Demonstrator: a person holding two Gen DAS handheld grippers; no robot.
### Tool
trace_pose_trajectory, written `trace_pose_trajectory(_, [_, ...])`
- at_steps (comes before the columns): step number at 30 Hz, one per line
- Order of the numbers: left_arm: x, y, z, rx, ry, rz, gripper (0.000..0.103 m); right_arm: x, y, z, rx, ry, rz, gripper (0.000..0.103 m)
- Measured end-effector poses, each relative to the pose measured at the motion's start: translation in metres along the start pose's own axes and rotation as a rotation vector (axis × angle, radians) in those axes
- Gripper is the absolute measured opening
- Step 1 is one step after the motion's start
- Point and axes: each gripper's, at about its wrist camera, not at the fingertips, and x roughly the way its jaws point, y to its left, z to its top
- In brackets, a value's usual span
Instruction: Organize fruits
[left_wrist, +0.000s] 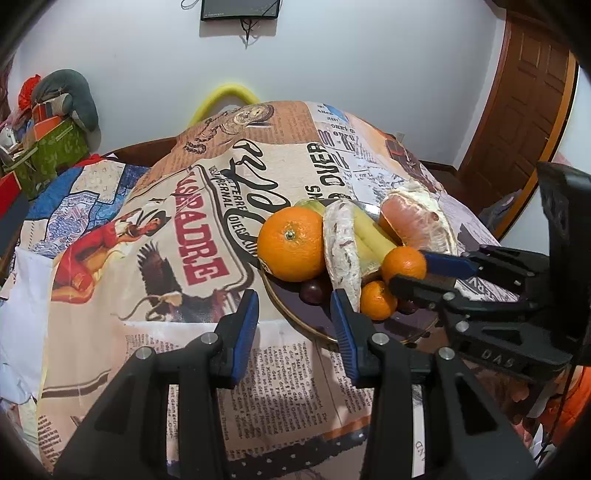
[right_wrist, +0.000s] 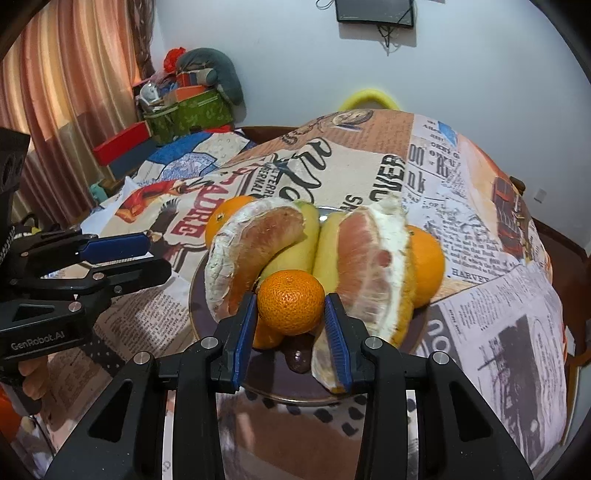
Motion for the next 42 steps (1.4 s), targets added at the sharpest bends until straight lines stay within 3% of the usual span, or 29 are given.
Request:
trace_pose_trajectory(10, [-0.001,-0.003,-0.001,0.004,-0.002,0.002,0.040,0.001,0.001,-0.002,0.010,0.025,0.016,0.035])
trace_pose_trajectory(12, [-0.005,-0.005,0.000,0.004,-0.010,-0.001,0.040,-0.002,0.000,-0.002,0.015,0.020,0.014,0.039])
trace_pose_trajectory(25, [-0.072,-0.033,0.009,0.036,-0.133,-0.013,0.040,-0.083,0.001,0.000,0.023,-0.141,-0.045,0.043])
trace_pose_trajectory(34, [-0.166,-0.061,0.006,0.070,-0.352,0.011,0.041,-0.159,0.012,0.002,0.063,-0.338,-0.105,0.043])
trace_pose_trajectory(40, [-0.223,-0.077,-0.002,0.075,-0.492,0.022,0.052,-0.209,0.032,-0.004,0.059,-0.477,-0.151,0.044])
trace_pose_trajectory(42, [-0.240,-0.081,-0.007,0.078,-0.528,0.023,0.055,-0.224,0.037,-0.007,0.066,-0.514,-0.150,0.048])
